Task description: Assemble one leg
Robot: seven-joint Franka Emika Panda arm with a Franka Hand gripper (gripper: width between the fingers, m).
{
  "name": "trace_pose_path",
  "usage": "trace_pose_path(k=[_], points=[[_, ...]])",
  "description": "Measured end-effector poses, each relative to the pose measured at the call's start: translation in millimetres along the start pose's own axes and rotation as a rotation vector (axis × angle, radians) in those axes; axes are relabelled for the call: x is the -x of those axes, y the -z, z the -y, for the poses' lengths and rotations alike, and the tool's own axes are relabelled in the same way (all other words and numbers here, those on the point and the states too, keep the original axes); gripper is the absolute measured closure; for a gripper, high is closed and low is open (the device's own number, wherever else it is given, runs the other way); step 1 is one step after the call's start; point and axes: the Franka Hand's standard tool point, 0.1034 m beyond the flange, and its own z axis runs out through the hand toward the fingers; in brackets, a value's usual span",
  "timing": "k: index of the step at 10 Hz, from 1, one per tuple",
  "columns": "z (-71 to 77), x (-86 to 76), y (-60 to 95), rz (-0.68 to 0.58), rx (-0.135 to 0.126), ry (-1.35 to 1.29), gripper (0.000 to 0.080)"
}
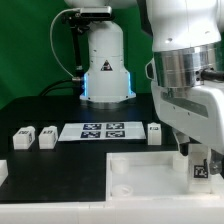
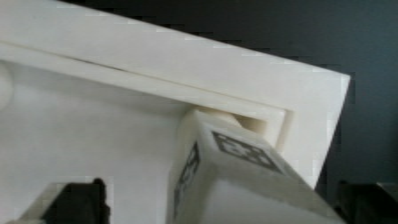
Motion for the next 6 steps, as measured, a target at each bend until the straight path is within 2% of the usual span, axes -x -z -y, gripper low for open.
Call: trace_pose_path(k=[3,4,6], points=[[0.1,-0.2,0.2,-0.003,0.002,0.315,0.015],[3.2,2.1,2.0,-0.029,0.025,0.551,0.015],[1.9,4.2,-1.6,-0.042,0.044,0.877,0.015]])
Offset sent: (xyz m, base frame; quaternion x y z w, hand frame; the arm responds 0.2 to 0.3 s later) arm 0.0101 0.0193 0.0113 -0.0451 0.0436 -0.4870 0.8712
